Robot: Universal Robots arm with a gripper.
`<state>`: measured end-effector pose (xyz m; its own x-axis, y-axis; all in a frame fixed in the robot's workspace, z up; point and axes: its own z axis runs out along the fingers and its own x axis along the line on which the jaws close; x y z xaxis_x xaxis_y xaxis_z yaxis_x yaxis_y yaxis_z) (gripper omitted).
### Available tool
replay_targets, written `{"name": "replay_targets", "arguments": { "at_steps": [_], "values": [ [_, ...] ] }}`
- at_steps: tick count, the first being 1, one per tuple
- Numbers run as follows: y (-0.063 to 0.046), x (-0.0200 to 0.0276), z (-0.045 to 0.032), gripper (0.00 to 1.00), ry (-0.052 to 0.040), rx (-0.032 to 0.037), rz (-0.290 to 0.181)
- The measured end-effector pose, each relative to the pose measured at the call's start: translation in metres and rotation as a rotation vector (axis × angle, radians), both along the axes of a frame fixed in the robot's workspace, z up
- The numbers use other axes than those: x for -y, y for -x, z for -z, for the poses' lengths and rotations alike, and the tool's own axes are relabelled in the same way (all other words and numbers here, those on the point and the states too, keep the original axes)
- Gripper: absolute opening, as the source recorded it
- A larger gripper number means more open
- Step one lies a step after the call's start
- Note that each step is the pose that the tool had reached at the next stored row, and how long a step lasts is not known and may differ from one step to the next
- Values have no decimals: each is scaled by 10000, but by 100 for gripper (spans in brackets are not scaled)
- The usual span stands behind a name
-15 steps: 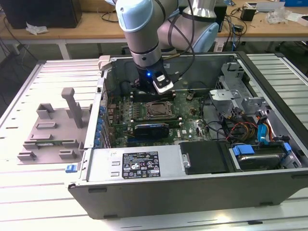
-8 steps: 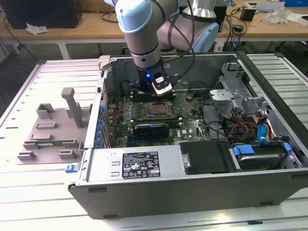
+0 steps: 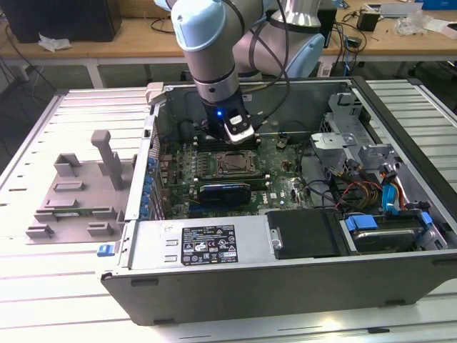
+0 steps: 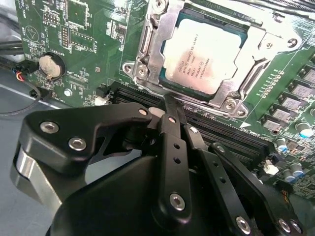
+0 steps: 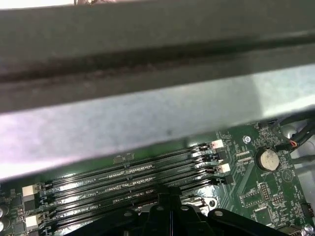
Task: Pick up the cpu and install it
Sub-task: 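Install the first cpu locking lever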
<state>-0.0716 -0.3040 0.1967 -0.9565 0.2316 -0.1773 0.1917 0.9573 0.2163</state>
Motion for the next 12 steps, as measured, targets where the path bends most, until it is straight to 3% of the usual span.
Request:
{"name": "replay_targets", "arguments": {
  "at_steps": [6,12],
  "values": [
    [-11,12,3,11,-1,1,2],
    [-40,61,6,11,2,0,2]
  ]
}}
